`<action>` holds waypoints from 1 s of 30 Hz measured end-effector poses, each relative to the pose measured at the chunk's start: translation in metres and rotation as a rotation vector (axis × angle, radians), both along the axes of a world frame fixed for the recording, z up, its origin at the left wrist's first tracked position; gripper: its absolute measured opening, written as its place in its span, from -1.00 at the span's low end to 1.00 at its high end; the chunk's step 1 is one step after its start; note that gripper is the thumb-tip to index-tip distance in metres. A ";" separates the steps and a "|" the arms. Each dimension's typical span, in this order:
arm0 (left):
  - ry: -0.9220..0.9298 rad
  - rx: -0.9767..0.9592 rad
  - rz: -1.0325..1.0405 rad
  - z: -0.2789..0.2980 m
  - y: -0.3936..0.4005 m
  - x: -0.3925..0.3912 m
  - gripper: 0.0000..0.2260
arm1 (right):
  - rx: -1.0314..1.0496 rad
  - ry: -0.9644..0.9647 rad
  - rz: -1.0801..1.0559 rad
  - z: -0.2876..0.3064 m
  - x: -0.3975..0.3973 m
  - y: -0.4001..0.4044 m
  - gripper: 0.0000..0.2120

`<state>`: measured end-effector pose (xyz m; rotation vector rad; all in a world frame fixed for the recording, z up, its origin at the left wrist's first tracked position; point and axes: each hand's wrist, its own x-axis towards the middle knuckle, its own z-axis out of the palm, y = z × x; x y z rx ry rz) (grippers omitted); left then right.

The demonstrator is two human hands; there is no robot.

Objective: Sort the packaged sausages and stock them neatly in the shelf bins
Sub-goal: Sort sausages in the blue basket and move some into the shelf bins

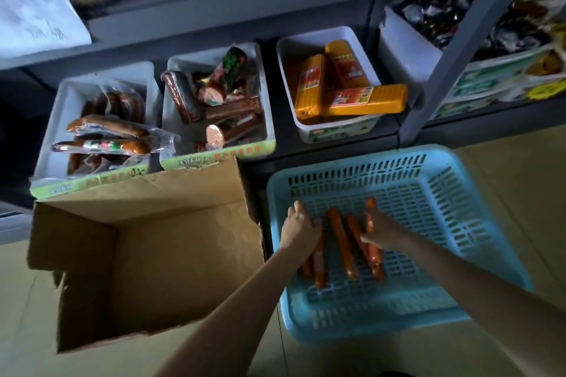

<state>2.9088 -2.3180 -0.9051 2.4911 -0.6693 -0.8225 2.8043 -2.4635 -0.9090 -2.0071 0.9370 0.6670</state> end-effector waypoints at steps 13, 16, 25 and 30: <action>-0.867 -0.798 -0.448 0.245 -0.043 0.106 -0.65 | -0.808 -0.984 -0.044 0.243 0.083 -0.040 -0.50; -0.903 -1.067 -0.465 0.328 -0.042 0.121 -0.65 | -0.975 -1.249 -0.069 0.311 0.094 -0.041 -0.55; -0.650 -0.457 -0.402 0.404 -0.155 0.197 -0.52 | -0.886 -0.661 0.077 0.416 0.153 -0.114 -0.50; -0.657 -0.242 -0.275 0.401 -0.155 0.240 -0.55 | -0.549 -0.335 0.242 0.418 0.204 -0.148 -0.16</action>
